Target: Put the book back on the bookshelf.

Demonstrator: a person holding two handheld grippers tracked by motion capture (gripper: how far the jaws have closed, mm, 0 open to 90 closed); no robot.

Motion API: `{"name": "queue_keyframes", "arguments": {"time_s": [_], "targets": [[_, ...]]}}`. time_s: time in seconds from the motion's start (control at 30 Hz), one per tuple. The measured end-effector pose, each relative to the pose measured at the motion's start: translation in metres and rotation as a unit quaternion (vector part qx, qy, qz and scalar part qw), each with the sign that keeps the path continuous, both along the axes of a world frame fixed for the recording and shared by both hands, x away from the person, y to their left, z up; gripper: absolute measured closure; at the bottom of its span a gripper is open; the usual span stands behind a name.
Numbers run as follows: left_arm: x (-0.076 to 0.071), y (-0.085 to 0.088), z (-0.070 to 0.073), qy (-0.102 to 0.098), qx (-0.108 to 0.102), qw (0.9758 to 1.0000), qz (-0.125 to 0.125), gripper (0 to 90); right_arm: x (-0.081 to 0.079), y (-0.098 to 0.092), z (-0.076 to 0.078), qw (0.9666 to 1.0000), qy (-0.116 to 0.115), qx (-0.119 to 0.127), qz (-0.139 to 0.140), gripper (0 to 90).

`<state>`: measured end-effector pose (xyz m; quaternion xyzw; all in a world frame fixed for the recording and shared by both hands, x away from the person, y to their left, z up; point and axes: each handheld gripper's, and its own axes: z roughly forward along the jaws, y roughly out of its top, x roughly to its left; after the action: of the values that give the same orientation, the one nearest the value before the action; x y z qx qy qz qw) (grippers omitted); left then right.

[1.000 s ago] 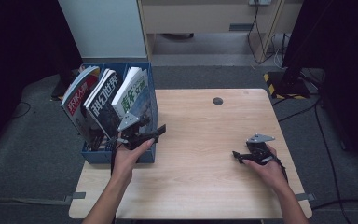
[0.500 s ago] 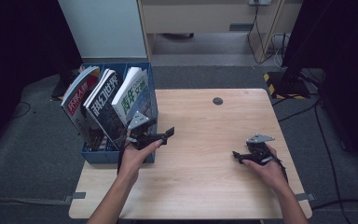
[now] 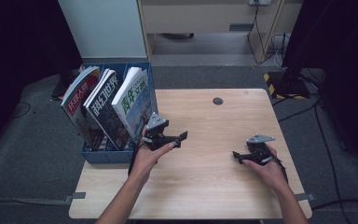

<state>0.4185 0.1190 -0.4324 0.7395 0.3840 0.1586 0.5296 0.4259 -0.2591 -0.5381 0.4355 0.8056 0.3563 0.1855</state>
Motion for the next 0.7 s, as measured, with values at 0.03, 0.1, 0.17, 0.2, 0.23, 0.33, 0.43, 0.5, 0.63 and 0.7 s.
{"name": "queue_keyframes", "arguments": {"time_s": [0.03,0.1,0.17,0.2,0.23,0.33,0.43,0.5,0.63,0.7], "targets": [[0.000,-0.003,-0.001,0.002,0.004,1.0000,-0.003,5.8,0.000,0.000,0.000,1.0000,0.000,0.000,0.000,20.2],[0.000,-0.010,-0.004,0.004,0.007,0.9999,-0.009,5.7,0.000,0.000,0.000,1.0000,0.000,-0.001,0.000,20.2],[0.000,-0.017,-0.006,0.007,0.010,0.9998,-0.015,5.8,0.000,0.000,0.000,1.0000,0.000,-0.001,0.000,20.0],[0.000,-0.020,-0.008,0.008,0.013,0.9997,-0.017,5.8,0.000,0.000,0.000,1.0000,0.000,0.000,-0.001,19.9],[0.000,-0.024,-0.009,0.010,0.017,0.9996,-0.020,5.8,0.000,0.000,0.000,1.0000,0.000,0.000,-0.001,19.9],[0.000,-0.034,-0.015,0.015,0.026,0.9991,-0.029,5.8,0.000,0.000,0.000,1.0000,0.000,-0.001,-0.001,19.7],[0.000,-0.041,-0.021,0.020,0.033,0.9987,-0.034,5.9,0.000,0.000,0.000,1.0000,-0.001,-0.001,-0.001,19.5],[0.000,-0.046,-0.025,0.024,0.039,0.9982,-0.038,5.9,0.000,0.000,0.000,1.0000,-0.001,-0.001,-0.001,19.3],[0.001,-0.055,-0.037,0.036,0.048,0.9973,-0.044,6.0,0.000,0.000,0.000,1.0000,0.000,-0.001,-0.002,19.0],[0.002,-0.059,-0.044,0.041,0.054,0.9966,-0.047,6.1,-0.001,0.000,0.000,1.0000,0.000,-0.001,-0.001,19.0]]}}
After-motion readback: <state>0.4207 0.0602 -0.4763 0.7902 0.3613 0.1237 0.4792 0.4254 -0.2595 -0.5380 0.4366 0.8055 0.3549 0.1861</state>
